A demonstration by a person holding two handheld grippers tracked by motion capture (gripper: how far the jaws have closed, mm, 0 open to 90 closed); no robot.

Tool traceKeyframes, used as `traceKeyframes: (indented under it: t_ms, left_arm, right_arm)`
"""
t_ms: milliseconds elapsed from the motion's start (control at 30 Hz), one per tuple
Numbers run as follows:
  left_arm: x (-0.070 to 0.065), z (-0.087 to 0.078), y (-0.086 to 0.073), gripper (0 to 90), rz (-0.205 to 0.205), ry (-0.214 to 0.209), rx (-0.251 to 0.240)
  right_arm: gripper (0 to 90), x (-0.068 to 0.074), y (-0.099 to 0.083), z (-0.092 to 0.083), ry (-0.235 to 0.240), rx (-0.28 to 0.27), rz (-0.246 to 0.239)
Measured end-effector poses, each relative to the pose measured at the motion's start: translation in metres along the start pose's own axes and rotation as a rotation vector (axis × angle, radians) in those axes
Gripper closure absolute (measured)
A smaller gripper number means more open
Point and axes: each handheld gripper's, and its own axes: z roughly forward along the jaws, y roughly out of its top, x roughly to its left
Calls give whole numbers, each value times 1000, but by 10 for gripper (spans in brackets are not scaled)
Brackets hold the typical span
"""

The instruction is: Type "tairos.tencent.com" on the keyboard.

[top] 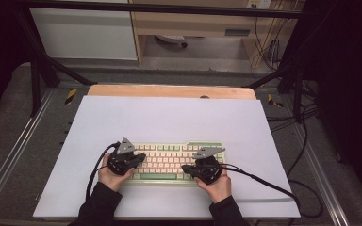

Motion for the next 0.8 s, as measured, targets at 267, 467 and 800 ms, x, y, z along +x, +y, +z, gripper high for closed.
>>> traceKeyframes:
  t_ms: [267, 467, 800]
  left_arm:
    - [-1, 3, -3, 900, 2, -4, 2]
    - [-2, -1, -3, 900, 6, -9, -6]
    - [-4, -13, -5, 900, 8, -24, -22]
  right_arm:
    - [900, 0, 0, 0, -1, 0, -1]
    - [900, 0, 0, 0, -2, -1, -3]
    - [900, 1, 1, -1, 5, -6, 1]
